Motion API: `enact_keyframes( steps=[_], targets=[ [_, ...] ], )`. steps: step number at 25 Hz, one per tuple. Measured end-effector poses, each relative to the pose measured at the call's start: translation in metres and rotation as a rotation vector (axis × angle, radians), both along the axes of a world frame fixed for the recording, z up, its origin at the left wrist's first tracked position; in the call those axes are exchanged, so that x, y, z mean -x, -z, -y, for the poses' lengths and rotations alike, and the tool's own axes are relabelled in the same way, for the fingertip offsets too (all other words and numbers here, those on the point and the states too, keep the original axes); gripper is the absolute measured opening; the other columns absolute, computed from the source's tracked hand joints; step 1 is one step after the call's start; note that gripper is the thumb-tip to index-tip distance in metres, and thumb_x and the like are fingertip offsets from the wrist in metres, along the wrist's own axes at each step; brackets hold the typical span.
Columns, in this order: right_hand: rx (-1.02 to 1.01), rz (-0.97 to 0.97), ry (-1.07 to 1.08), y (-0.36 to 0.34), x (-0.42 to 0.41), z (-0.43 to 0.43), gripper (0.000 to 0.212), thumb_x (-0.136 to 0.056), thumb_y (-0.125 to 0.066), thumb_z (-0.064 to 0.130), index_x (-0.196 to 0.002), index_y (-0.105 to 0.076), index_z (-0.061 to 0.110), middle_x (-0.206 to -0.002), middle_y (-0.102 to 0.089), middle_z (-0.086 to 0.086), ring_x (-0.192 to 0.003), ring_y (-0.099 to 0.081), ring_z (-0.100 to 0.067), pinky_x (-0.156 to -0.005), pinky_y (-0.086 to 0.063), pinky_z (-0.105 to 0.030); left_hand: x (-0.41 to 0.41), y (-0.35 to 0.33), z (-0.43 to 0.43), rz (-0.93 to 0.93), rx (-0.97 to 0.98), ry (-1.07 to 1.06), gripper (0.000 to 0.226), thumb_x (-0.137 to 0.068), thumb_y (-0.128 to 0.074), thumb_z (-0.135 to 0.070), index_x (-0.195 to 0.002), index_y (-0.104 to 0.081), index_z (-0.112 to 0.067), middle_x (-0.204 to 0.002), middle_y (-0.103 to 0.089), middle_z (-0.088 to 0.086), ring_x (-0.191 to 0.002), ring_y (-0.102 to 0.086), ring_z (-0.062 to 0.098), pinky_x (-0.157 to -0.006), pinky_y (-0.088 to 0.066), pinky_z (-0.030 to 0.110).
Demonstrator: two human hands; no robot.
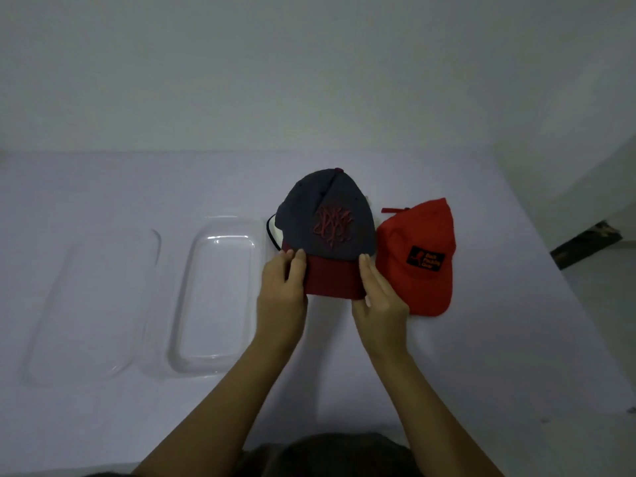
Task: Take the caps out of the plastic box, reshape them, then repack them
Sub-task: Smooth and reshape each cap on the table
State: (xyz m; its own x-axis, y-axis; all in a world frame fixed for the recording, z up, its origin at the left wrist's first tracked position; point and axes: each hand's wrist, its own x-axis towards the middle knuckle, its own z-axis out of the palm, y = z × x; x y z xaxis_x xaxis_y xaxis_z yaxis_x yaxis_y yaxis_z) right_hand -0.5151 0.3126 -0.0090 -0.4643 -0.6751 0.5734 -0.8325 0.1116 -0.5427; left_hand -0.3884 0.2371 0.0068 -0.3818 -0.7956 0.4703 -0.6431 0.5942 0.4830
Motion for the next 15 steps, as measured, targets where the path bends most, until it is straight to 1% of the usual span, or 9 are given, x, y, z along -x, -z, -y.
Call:
enact_keyframes(
  steps=[1,3,4,6,8,10,12,13,15],
  targets=[
    [0.001,0.001,0.005,-0.006,-0.001,0.006,0.052,-0.072,-0.065,-0.01,-0.123,-0.055,-0.006,-0.121,-0.061,-0.023,-0.112,-0.06,-0.033,-0.104,-0.034,-0.024,0.003,-0.008,0.006,-0.013,0.021,-0.006,0.044,-0.075,-0.061,0.003,-0.118,-0.055,0.007,-0.103,-0.063,0.026,-0.095,-0.061,0.033,-0.08,-0.054,0.035],
    [0.004,-0.032,0.026,-0.014,-0.001,0.016,0.051,-0.072,-0.066,-0.01,-0.122,-0.055,-0.007,-0.121,-0.062,-0.023,-0.11,-0.061,-0.033,-0.096,-0.04,-0.029,0.008,-0.015,0.013,-0.017,0.039,0.015,0.04,-0.079,-0.062,-0.007,-0.116,-0.057,0.008,-0.102,-0.065,0.024,-0.09,-0.065,0.035,-0.074,-0.057,0.038],
    [0.004,-0.053,0.033,-0.017,0.001,0.02,0.053,-0.071,-0.068,-0.012,-0.122,-0.055,-0.006,-0.12,-0.062,-0.023,-0.108,-0.063,-0.034,-0.093,-0.042,-0.029,0.009,-0.017,0.016,0.003,0.032,0.016,0.042,-0.08,-0.063,-0.013,-0.117,-0.057,0.007,-0.102,-0.066,0.023,-0.087,-0.067,0.035,-0.07,-0.058,0.038],
    [0.005,-0.066,0.014,-0.019,0.006,0.024,0.055,-0.07,-0.069,-0.014,-0.123,-0.055,-0.006,-0.119,-0.063,-0.022,-0.102,-0.066,-0.033,-0.087,-0.043,-0.023,0.009,-0.018,0.019,0.066,0.052,0.001,0.047,-0.076,-0.071,-0.008,-0.118,-0.056,0.008,-0.1,-0.068,0.023,-0.081,-0.068,0.035,-0.061,-0.058,0.037],
    [0.014,-0.034,-0.026,-0.019,0.002,0.025,0.046,-0.081,-0.061,-0.004,-0.126,-0.051,-0.004,-0.112,-0.067,-0.021,-0.085,-0.071,-0.027,-0.08,-0.049,-0.017,0.009,-0.015,0.016,0.041,0.088,0.009,0.048,-0.075,-0.069,-0.002,-0.119,-0.055,0.01,-0.095,-0.069,0.023,-0.073,-0.069,0.033,-0.057,-0.057,0.034],
    [0.037,0.041,-0.057,-0.018,-0.009,0.023,0.046,-0.089,-0.047,0.01,-0.133,-0.043,-0.003,-0.109,-0.068,-0.022,-0.071,-0.07,-0.023,-0.069,-0.053,-0.017,0.011,-0.013,0.009,-0.08,0.097,0.047,0.043,-0.081,-0.055,-0.005,-0.121,-0.054,0.011,-0.091,-0.07,0.021,-0.068,-0.068,0.026,-0.062,-0.055,0.026],
    [0.052,0.099,-0.093,-0.013,-0.018,0.017,0.05,-0.09,-0.04,0.014,-0.137,-0.034,-0.001,-0.121,-0.061,-0.024,-0.085,-0.07,-0.027,-0.075,-0.053,-0.02,0.012,-0.01,-0.001,-0.209,0.025,0.124,0.046,-0.081,-0.054,0.001,-0.126,-0.049,0.01,-0.092,-0.07,0.019,-0.07,-0.064,0.015,-0.075,-0.048,0.016],
    [0.05,0.115,-0.112,-0.011,-0.022,0.014,0.051,-0.089,-0.039,0.013,-0.137,-0.031,-0.001,-0.128,-0.057,-0.024,-0.094,-0.068,-0.028,-0.079,-0.052,-0.02,0.011,-0.007,-0.004,-0.259,-0.036,0.16,0.049,-0.081,-0.055,0.003,-0.129,-0.046,0.008,-0.089,-0.07,0.018,-0.072,-0.06,0.012,-0.077,-0.046,0.011],
    [0.039,0.141,-0.157,-0.007,-0.024,0.009,0.054,-0.086,-0.038,0.007,-0.139,-0.029,-0.002,-0.135,-0.049,-0.024,-0.112,-0.059,-0.024,-0.091,-0.047,-0.014,0.005,-0.005,-0.008,-0.339,-0.21,0.175,0.051,-0.085,-0.048,-0.002,-0.135,-0.038,-0.001,-0.074,-0.066,0.01,-0.065,-0.053,0.004,-0.065,-0.043,0.003]
  ],
)
